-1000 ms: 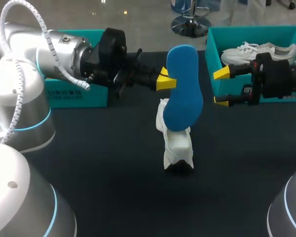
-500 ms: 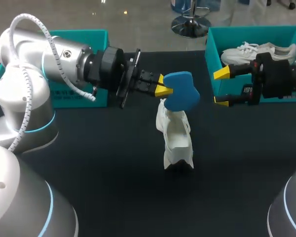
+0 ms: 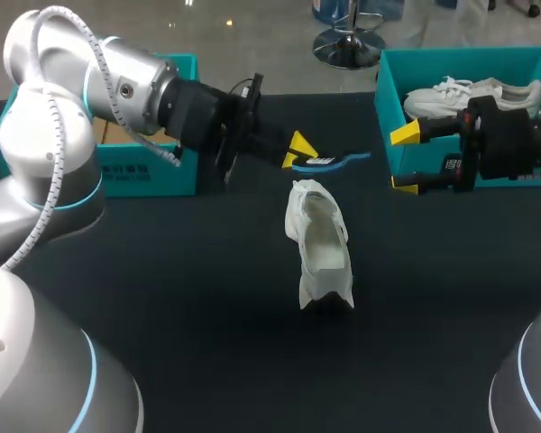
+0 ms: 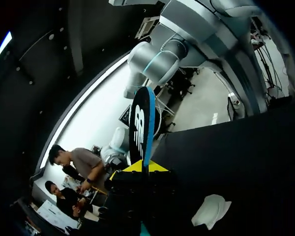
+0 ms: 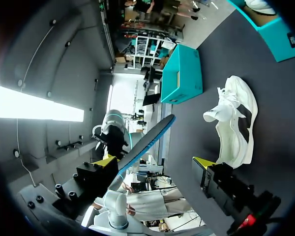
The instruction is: Take the shoe out of the shoebox, open the shoe tongue, remove and reinsert the insole, then place the shoe into the shoebox
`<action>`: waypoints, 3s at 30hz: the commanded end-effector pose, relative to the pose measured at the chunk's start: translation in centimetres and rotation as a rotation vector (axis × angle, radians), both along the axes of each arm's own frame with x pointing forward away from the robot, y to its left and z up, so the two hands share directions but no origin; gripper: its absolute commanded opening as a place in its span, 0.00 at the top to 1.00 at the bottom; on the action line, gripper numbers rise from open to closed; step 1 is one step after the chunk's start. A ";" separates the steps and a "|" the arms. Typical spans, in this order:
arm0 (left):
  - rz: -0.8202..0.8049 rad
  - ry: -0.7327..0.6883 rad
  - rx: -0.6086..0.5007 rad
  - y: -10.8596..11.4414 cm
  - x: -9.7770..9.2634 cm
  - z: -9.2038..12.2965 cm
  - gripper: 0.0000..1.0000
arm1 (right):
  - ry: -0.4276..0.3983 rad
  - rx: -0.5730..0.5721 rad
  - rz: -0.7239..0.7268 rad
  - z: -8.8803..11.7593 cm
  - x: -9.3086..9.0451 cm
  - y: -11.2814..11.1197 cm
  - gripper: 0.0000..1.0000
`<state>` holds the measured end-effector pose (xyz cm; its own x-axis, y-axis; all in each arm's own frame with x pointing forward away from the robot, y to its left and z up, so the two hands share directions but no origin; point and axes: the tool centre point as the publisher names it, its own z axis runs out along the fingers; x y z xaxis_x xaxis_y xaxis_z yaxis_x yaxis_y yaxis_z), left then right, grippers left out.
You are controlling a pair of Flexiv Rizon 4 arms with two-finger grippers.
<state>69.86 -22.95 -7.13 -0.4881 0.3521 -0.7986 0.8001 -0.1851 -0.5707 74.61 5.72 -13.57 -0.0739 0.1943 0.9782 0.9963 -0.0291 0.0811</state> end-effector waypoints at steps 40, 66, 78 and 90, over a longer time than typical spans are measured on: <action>0.177 -0.744 -0.045 -5.6 3.9 -7.8 1.00 | 0.042 -0.004 -0.007 -0.2 2.0 2.3 0.00; 0.227 -0.730 -0.072 -5.8 3.6 -7.7 1.00 | 0.066 0.020 -0.067 -1.1 2.6 2.7 1.00; 0.192 -0.728 0.005 -4.2 4.2 -7.8 0.00 | 0.057 0.028 -0.070 -1.6 2.8 2.6 1.00; 0.077 -0.744 0.233 -1.9 6.0 -6.5 0.00 | 0.072 -0.023 -0.064 -3.1 3.1 2.6 1.00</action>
<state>75.23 -25.63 -15.02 0.1266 0.4116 -0.9025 0.9916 -0.0291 0.1258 77.51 8.11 -16.45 0.0055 0.2109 0.9775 0.9954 -0.0944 0.0147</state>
